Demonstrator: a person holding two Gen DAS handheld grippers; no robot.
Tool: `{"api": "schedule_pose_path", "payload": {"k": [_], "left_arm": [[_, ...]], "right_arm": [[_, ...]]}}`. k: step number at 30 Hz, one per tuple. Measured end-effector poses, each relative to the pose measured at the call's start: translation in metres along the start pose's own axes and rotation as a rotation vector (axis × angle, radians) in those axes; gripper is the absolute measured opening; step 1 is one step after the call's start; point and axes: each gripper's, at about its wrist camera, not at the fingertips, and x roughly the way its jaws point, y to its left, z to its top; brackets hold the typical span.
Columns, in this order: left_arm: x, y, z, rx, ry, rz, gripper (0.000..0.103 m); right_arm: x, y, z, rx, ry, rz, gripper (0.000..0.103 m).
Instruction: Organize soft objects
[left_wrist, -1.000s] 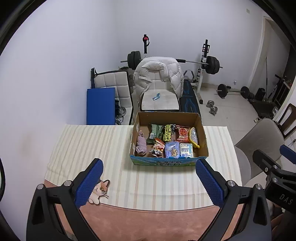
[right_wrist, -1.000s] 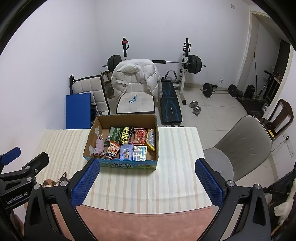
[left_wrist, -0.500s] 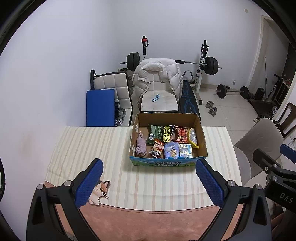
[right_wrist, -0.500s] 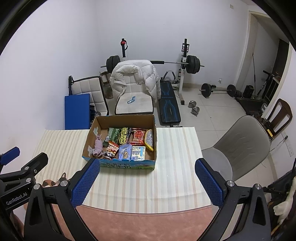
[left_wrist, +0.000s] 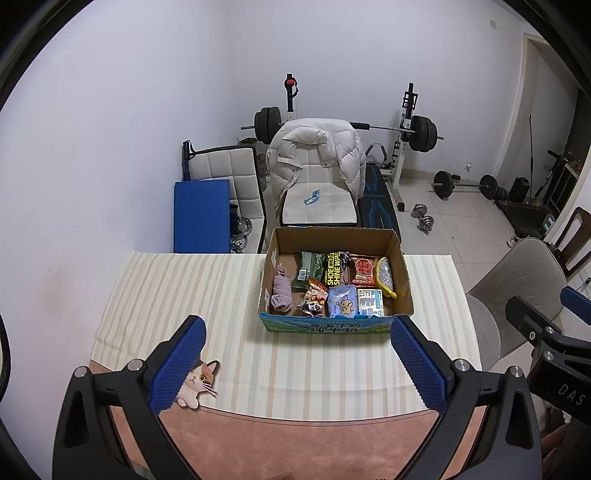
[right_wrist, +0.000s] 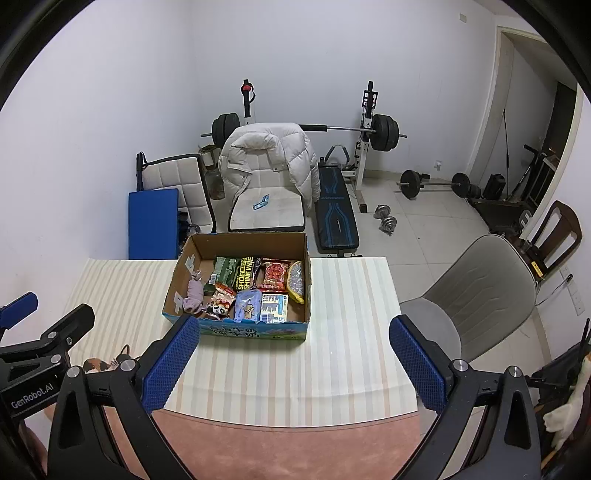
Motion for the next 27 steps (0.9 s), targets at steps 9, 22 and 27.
{"api": "schedule_pose_path", "payload": {"k": [9, 22, 27], "left_arm": [[-0.0024, 0.0014, 0.0023, -0.008, -0.007, 0.004, 0.102], [-0.004, 0.0017, 0.0035, -0.012, -0.011, 0.007, 0.102], [-0.0042, 0.0018, 0.0037, -0.013, -0.011, 0.007, 0.102]], "right_arm": [[-0.0038, -0.0039, 0.0034, -0.009, -0.007, -0.004, 0.103], [-0.0084, -0.0029, 0.0086, -0.013, -0.016, -0.007, 0.103], [-0.0086, -0.0036, 0.0089, -0.013, -0.015, -0.006, 0.103]]}}
